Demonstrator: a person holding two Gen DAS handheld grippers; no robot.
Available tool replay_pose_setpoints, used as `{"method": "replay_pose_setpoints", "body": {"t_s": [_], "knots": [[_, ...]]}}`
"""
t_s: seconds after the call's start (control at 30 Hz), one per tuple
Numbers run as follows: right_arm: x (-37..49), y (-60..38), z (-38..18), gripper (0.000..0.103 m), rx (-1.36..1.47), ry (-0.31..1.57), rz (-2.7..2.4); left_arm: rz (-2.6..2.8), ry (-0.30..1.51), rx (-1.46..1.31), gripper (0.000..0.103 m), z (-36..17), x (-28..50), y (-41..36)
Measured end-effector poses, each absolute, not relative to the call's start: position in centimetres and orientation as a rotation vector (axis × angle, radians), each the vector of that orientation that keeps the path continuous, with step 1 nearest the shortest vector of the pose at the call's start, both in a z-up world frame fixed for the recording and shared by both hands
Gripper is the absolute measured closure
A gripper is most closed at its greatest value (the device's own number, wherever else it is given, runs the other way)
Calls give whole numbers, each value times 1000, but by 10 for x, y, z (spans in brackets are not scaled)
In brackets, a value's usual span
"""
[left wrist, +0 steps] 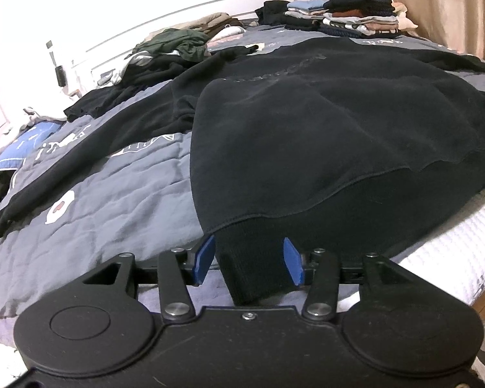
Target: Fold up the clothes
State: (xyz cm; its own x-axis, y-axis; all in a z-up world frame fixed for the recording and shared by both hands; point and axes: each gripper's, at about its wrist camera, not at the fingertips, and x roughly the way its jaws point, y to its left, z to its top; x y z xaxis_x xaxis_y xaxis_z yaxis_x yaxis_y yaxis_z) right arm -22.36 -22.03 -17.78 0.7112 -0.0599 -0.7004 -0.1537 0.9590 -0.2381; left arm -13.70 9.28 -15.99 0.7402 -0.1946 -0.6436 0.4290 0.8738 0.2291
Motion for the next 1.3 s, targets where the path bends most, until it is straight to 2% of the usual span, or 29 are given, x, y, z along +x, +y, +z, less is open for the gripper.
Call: {"method": "replay_pose_setpoints", "body": {"t_s": [0.1,0.2,0.23,0.37,0.53,0.6,0.67,0.7,0.73,0.8,0.83,0.97,1.07,1.1,1.13,1.17,1.3], "knots": [[-224,-237,-158,101,-125,705,15,-396,643,378,55,-158,-142,89],[-224,-248,-146,103,-39,639,-41,-463,621,404,39,-158,-152,80],[-221,-251,-146,103,-29,645,-37,-480,617,421,38,-159,-155,77],[-214,-255,-148,103,-7,679,0,-553,614,487,38,-167,-164,66],[-222,-222,-159,98,-157,717,144,-513,596,628,38,-184,-165,57],[-224,-209,-163,95,-194,740,188,-488,587,701,45,-193,-163,54],[-224,-198,-167,88,-221,768,224,-465,573,797,66,-202,-164,49],[-225,-194,-169,79,-233,774,236,-459,571,824,78,-206,-164,48],[-226,-189,-170,67,-246,777,245,-454,570,838,82,-208,-163,47],[-228,-181,-175,56,-297,770,254,-449,568,806,88,-204,-160,50],[-229,-177,-177,54,-325,764,257,-446,565,787,92,-201,-159,51],[-229,-169,-185,51,-422,763,258,-428,535,647,94,-182,-153,60],[-225,-173,-191,56,-438,762,226,-423,535,570,94,-172,-149,64],[-221,-178,-193,71,-419,777,199,-424,539,554,94,-171,-149,65],[-216,-183,-193,96,-397,794,170,-425,537,553,94,-170,-149,64],[-213,-189,-191,103,-369,800,138,-428,539,549,94,-169,-150,64],[-208,-206,-177,103,-262,735,53,-434,555,554,92,-170,-152,63]]}}
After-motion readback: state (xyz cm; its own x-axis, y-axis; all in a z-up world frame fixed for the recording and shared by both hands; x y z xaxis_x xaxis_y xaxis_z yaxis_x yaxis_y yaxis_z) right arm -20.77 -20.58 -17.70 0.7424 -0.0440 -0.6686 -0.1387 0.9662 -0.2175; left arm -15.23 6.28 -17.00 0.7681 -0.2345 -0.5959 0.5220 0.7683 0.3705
